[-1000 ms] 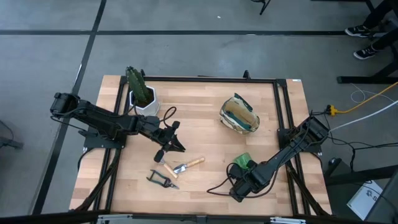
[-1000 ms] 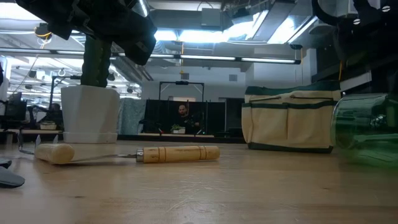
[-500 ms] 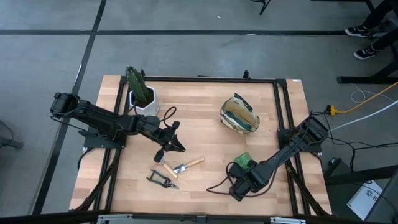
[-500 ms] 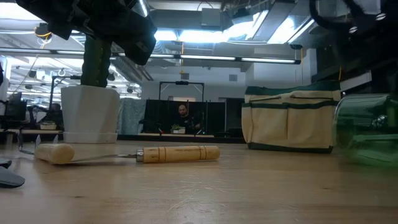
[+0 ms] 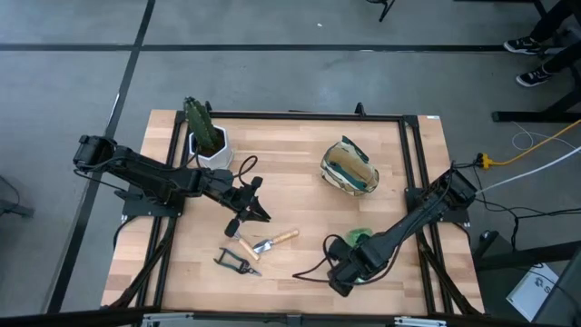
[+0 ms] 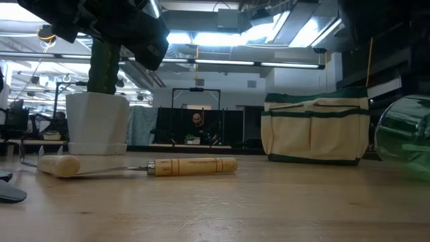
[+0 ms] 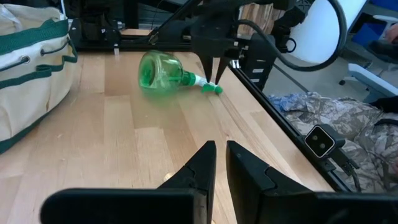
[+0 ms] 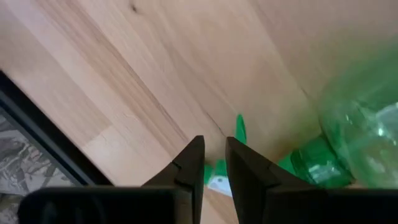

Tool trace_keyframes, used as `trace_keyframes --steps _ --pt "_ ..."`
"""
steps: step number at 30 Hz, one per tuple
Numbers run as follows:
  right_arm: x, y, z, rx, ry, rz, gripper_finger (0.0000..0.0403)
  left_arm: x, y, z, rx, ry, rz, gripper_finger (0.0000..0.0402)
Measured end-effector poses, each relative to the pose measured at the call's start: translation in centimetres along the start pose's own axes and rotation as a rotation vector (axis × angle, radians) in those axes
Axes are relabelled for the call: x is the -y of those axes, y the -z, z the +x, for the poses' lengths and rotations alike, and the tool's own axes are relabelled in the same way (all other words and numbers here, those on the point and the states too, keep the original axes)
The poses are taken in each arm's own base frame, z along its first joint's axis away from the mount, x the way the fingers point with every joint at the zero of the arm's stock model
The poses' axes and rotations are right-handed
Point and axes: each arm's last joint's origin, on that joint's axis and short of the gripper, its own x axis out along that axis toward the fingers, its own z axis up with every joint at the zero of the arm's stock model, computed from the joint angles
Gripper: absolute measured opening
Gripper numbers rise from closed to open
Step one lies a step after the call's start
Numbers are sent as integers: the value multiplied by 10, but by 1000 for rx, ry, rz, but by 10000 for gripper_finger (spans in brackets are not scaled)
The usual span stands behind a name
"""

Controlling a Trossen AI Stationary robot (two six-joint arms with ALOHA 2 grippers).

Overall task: Pick & Place Garden tools in Gardening bag
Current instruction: Put the spray bottle into the gardening bag

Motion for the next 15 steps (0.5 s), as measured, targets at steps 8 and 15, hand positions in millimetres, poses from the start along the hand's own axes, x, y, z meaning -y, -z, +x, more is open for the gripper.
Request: trace_keyframes --steps 8,15 --pt "2 5 0 -3 29 99 147 0 0 0 0 0 0 31" --pt "4 13 5 -7 41 79 219 0 0 0 0 0 0 31"
